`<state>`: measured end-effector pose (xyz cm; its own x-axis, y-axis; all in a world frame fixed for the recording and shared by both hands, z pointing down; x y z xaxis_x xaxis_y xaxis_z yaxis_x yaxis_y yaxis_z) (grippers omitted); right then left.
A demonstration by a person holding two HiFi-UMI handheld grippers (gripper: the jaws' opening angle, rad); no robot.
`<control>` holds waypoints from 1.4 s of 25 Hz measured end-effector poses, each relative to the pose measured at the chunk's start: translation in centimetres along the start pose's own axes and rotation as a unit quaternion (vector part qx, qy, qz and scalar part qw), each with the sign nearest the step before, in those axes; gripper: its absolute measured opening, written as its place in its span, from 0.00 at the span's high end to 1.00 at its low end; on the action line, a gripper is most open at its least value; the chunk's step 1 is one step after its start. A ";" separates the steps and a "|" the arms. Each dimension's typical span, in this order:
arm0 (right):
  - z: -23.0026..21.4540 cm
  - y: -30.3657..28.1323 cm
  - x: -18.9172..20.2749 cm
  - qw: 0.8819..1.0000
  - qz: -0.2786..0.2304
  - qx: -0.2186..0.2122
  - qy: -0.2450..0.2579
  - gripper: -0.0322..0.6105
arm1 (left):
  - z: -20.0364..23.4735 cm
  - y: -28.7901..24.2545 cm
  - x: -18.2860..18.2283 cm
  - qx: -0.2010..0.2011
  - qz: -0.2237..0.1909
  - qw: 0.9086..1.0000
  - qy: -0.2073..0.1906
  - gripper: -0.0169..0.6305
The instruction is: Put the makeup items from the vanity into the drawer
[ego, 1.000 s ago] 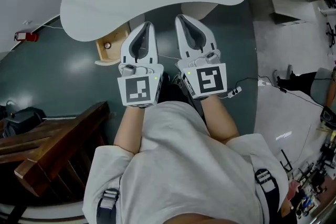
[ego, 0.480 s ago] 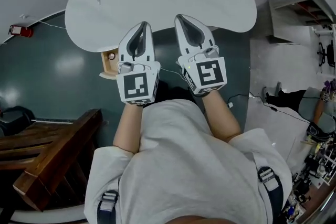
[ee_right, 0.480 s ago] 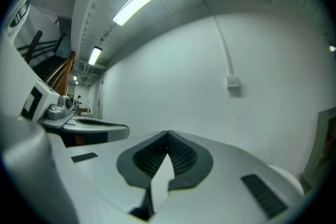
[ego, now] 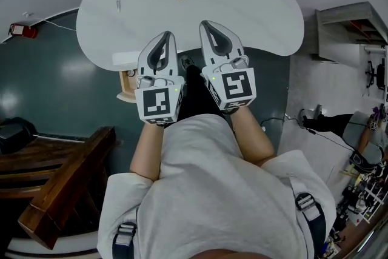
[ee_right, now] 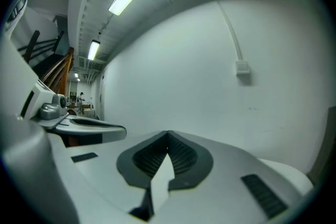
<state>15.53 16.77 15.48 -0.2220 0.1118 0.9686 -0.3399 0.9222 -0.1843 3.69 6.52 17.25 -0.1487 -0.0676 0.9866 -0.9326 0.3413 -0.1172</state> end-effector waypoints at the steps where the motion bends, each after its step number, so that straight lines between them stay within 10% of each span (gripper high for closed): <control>1: -0.5 -1.0 0.3 1.000 0.004 -0.001 -0.002 0.93 | 0.2 -0.7 0.5 -0.001 0.005 1.000 0.002 0.96; 35: -11.5 -22.2 12.8 0.980 0.192 -0.026 -0.047 0.93 | 3.6 -17.6 12.1 -0.005 0.180 0.980 0.084 0.96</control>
<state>30.73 1.93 33.88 -0.4085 0.4225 0.8091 -0.1676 0.8366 -0.5215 17.12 -3.66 30.79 -0.4098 0.2142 0.8867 -0.8265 0.3240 -0.4602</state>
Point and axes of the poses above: the fingertips, and each gripper's own axes: y backward along the fingers, z to its left, x out of its underside, the point moved 9 cm from there along y, backward along the fingers, and after that the axes turned 13 degrees about -y, right-handed, at the moved point
